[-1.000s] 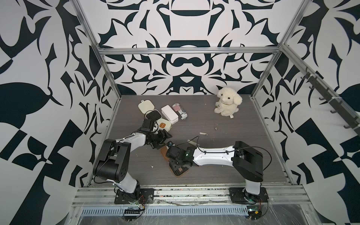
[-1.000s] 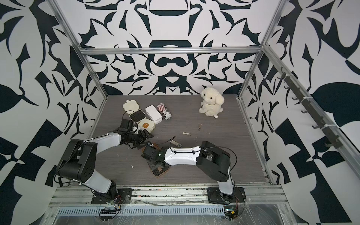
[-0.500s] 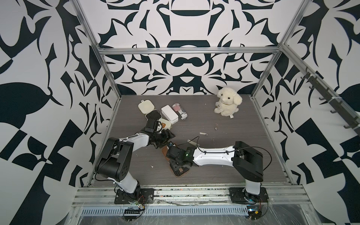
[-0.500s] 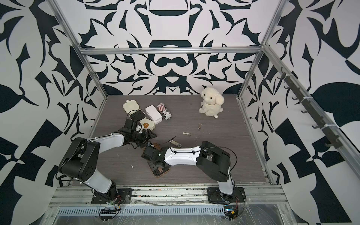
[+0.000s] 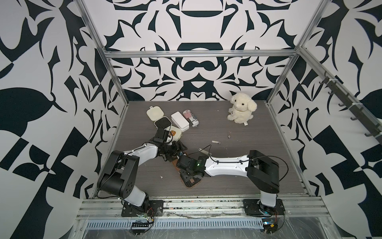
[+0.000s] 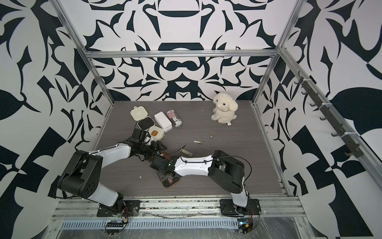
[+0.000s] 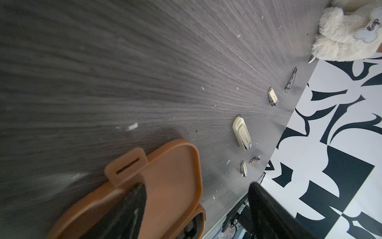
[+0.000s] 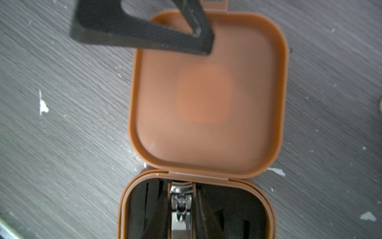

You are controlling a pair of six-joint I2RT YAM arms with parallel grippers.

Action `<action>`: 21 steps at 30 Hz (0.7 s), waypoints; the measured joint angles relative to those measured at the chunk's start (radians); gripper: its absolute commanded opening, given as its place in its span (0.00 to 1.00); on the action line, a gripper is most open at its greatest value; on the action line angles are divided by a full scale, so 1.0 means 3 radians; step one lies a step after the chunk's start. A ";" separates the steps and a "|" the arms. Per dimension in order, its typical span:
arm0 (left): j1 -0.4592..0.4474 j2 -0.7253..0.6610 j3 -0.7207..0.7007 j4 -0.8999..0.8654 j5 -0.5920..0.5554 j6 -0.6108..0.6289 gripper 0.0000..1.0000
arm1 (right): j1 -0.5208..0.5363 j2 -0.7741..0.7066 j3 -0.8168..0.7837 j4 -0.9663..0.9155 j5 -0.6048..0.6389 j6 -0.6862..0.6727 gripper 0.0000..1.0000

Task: Organize nail clipper sets
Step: Place the nail clipper in the storage box.

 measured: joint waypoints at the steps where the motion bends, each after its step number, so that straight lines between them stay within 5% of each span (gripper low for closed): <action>1: 0.0000 0.0000 0.0018 -0.0032 0.0001 0.0001 0.82 | 0.0000 0.0000 0.0000 0.0000 0.0000 0.0000 0.00; 21: -0.0046 0.0184 0.0060 0.0181 -0.0256 -0.0072 0.80 | -0.0008 0.0000 -0.0004 0.0022 -0.0008 0.0004 0.00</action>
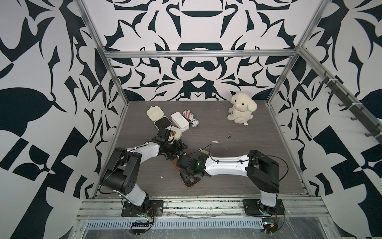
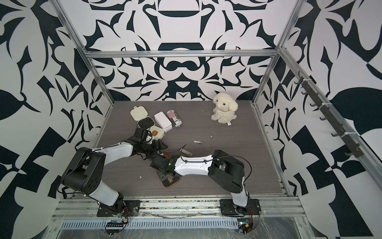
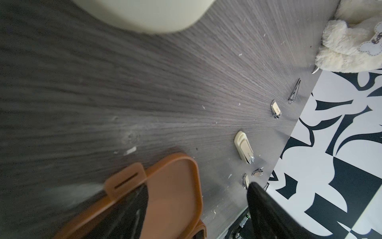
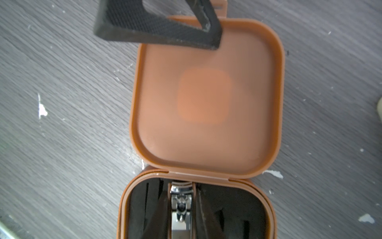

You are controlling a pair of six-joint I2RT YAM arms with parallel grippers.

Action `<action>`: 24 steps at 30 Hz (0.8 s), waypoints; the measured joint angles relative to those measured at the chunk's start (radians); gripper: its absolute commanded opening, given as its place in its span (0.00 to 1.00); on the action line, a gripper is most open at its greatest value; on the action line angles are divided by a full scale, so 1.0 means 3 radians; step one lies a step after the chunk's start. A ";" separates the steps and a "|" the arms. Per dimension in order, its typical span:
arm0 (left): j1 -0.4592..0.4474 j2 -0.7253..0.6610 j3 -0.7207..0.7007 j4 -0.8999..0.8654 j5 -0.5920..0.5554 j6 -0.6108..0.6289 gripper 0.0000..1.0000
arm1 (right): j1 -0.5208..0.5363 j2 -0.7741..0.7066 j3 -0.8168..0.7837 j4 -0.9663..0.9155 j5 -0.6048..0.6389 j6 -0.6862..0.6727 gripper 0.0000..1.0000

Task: Organize nail clipper sets
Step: Place the nail clipper in the storage box.

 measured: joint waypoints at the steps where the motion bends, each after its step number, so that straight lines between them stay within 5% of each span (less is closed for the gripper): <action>1: -0.0004 0.0000 0.0000 0.0000 -0.0017 -0.0005 0.80 | 0.0000 0.0000 -0.0005 0.0010 0.0000 0.0003 0.00; 24: -0.0013 0.0045 -0.0001 0.0046 -0.0058 -0.0137 0.78 | 0.0010 -0.0095 -0.0201 0.0108 0.0008 0.0304 0.00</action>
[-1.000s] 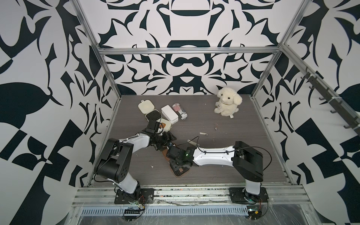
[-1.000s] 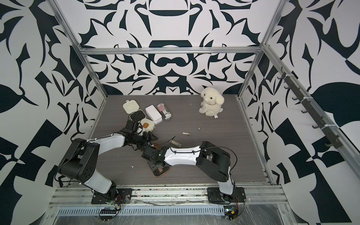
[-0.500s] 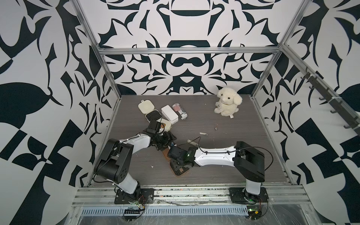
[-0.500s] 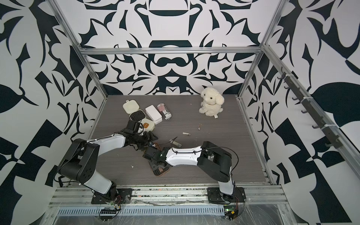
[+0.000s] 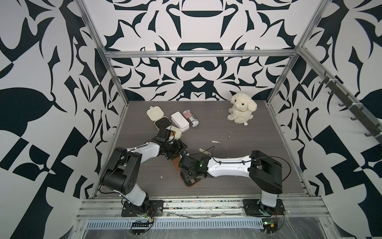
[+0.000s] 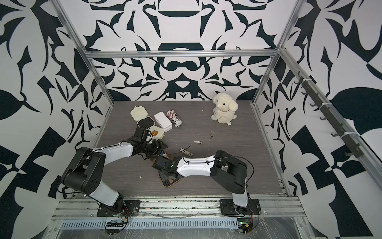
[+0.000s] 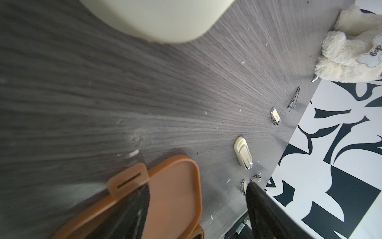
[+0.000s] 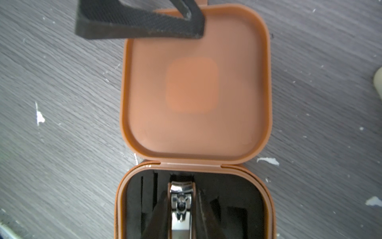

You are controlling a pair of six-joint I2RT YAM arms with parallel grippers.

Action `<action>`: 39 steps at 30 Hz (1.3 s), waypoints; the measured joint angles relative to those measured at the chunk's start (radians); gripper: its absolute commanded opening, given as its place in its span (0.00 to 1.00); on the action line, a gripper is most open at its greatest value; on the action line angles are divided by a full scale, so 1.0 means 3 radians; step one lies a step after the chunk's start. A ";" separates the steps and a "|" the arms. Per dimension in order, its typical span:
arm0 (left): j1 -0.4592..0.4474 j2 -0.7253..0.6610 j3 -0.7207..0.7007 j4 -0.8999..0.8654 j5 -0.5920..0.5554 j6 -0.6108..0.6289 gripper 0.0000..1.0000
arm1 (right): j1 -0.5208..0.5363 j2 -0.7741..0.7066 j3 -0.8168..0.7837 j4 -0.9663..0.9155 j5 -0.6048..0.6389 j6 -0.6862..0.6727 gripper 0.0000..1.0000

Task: Organize nail clipper sets
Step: Place the nail clipper in the storage box.

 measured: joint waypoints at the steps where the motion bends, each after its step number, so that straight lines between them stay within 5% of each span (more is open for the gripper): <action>1: 0.0000 0.0000 0.0000 0.0004 0.0001 0.0000 0.78 | 0.0000 0.0009 0.0009 -0.0008 0.0000 0.0000 0.00; 39: -0.0008 -0.0024 -0.0045 0.0228 -0.0092 0.0001 0.77 | -0.0072 0.0273 0.0567 -0.0576 -0.0075 -0.0085 0.36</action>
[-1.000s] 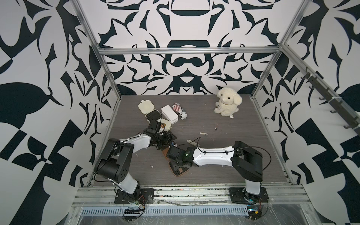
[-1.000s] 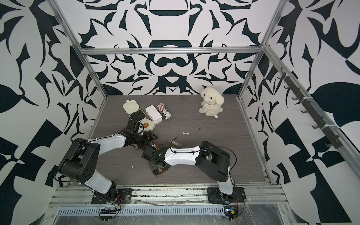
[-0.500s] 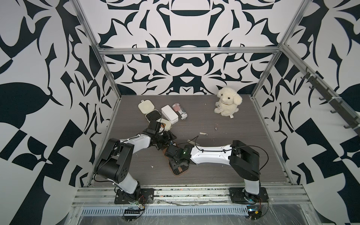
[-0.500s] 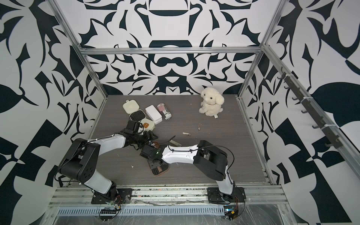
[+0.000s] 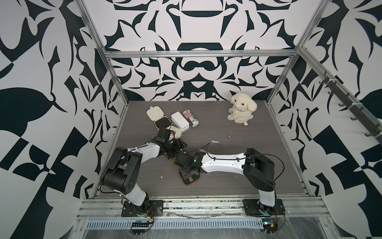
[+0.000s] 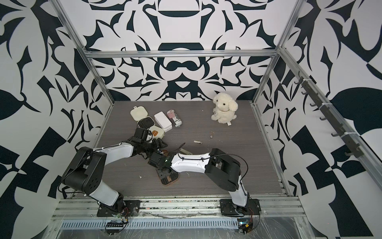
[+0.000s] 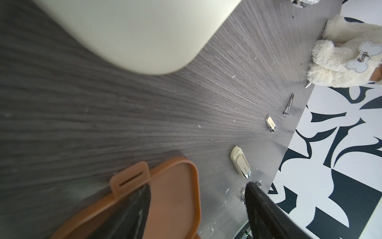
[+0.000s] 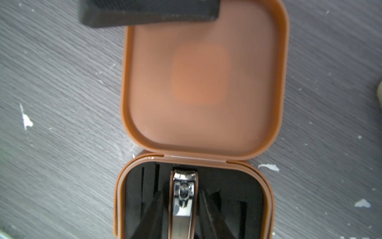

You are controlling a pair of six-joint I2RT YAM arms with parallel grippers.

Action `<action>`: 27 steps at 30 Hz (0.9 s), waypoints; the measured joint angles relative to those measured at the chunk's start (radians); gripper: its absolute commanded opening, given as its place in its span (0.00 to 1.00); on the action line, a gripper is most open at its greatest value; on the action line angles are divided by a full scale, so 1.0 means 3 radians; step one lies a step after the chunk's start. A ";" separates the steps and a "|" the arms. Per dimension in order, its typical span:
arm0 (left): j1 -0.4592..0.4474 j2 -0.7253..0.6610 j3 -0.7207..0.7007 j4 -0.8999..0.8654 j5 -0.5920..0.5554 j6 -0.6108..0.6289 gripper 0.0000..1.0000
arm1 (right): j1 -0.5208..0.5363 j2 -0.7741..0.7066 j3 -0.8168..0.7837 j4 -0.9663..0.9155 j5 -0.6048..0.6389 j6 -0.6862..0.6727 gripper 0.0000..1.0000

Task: Organize nail clipper sets
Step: Place the nail clipper in the storage box.

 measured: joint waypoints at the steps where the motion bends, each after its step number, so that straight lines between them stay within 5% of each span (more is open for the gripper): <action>1: 0.0000 0.0000 0.0000 0.0000 -0.0001 0.0000 0.77 | -0.0004 0.0000 0.0000 -0.0004 0.0001 -0.0001 0.37; 13: -0.0005 -0.0001 0.0000 0.0001 -0.0013 0.0000 0.77 | -0.0031 -0.0126 0.0056 -0.0047 0.0042 -0.0010 0.40; 20: -0.0006 -0.0001 0.0000 0.0001 -0.0014 0.0000 0.77 | -0.0041 -0.0244 0.0072 -0.0041 0.0057 -0.0014 0.13; 27: -0.0006 -0.0001 0.0000 0.0000 -0.0017 0.0000 0.77 | -0.0042 -0.0229 0.0075 -0.0043 -0.0036 -0.0011 0.08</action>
